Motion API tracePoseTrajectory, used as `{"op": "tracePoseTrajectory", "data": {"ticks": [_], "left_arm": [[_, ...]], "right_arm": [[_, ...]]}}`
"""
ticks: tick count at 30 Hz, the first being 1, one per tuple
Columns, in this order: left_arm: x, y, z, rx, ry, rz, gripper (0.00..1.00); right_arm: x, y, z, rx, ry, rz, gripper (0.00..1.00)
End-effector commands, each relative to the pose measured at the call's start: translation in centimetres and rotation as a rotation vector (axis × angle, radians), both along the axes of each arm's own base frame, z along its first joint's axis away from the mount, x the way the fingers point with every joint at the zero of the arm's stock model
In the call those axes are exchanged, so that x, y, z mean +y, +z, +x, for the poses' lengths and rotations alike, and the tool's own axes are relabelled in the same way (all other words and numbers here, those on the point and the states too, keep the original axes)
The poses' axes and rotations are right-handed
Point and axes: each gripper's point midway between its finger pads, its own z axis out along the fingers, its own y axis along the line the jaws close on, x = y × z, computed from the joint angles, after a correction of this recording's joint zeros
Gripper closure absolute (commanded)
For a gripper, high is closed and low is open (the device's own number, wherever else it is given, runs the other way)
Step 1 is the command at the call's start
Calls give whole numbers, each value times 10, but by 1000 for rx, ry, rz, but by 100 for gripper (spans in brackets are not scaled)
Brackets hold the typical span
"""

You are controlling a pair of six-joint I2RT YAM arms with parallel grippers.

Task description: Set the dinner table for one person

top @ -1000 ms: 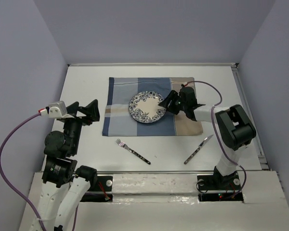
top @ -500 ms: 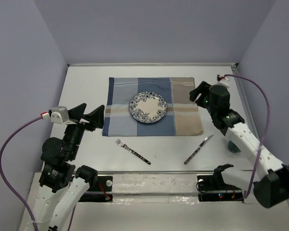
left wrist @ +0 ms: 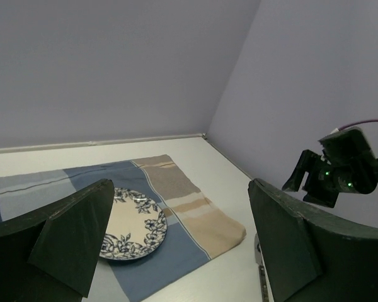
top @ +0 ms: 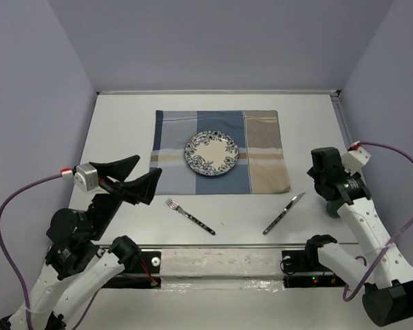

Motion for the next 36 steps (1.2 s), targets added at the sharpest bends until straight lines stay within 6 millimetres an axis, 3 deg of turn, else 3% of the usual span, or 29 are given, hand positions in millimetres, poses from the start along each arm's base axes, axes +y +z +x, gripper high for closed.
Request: {"op": "tracePoseTrajectory", "data": {"ticks": [1, 4, 5, 8, 16, 17, 27, 36], "left_arm": [[9, 18, -10, -65, 7, -44, 1], [10, 14, -12, -51, 0, -39, 1], [11, 14, -13, -52, 5, -42, 1], [14, 15, -15, -52, 7, -52, 1], [17, 17, -21, -60, -6, -70, 1], [17, 18, -22, -62, -8, -74, 1], [16, 17, -21, -58, -12, -73, 1], [13, 13, -18, -46, -9, -58, 1]], "right_arm": [[-34, 16, -29, 27, -195, -84, 32], [-42, 10, -34, 42, -250, -61, 36], [-47, 7, -37, 52, -276, -42, 44], [-59, 1, -41, 73, -345, -27, 49], [-81, -10, -36, 102, -412, -16, 45], [-77, -19, -33, 116, -390, 13, 42], [-76, -33, -6, 70, -336, 88, 39], [-78, -63, -13, 124, -358, 99, 41]]}}
